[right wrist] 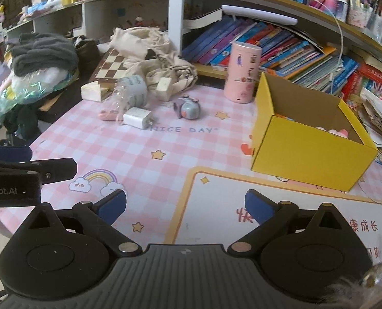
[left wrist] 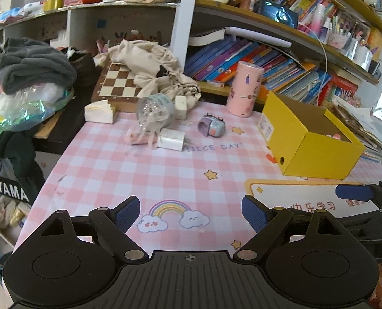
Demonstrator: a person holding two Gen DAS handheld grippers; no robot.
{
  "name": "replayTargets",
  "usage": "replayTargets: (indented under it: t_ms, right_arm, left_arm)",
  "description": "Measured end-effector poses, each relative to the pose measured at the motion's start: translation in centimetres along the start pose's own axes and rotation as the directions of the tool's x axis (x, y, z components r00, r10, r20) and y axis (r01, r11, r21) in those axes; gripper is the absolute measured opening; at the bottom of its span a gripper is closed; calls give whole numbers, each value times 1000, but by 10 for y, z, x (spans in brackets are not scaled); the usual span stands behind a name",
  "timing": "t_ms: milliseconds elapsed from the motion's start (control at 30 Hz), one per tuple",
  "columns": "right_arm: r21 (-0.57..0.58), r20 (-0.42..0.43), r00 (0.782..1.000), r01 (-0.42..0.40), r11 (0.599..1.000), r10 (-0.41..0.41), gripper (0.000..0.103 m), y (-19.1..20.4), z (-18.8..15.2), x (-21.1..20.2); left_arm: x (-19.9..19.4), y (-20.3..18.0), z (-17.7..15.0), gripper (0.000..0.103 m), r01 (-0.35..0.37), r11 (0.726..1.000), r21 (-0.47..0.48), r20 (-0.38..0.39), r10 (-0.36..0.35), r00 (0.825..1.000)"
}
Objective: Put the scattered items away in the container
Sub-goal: 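Open both tools and withdraw them from the yellow box, then move the left tool toward the white tissue pack while the right tool approaches the toy car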
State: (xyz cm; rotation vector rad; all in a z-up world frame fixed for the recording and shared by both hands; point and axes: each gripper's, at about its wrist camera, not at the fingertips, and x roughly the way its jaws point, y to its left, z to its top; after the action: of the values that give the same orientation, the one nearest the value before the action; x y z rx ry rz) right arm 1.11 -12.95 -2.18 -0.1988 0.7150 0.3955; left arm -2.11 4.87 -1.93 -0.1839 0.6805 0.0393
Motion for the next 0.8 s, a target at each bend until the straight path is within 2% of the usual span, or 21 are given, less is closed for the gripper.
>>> replayTargets:
  t_ms: [367, 800]
  right_arm:
    - [-53, -10, 999, -45, 998, 44, 100, 16, 5, 8]
    - [-67, -28, 998, -65, 996, 63, 100, 12, 11, 23]
  left_arm:
    - [-5, 14, -2, 89, -37, 998, -43, 0, 37, 999]
    - [7, 15, 3, 89, -54, 997, -54, -16, 53, 998]
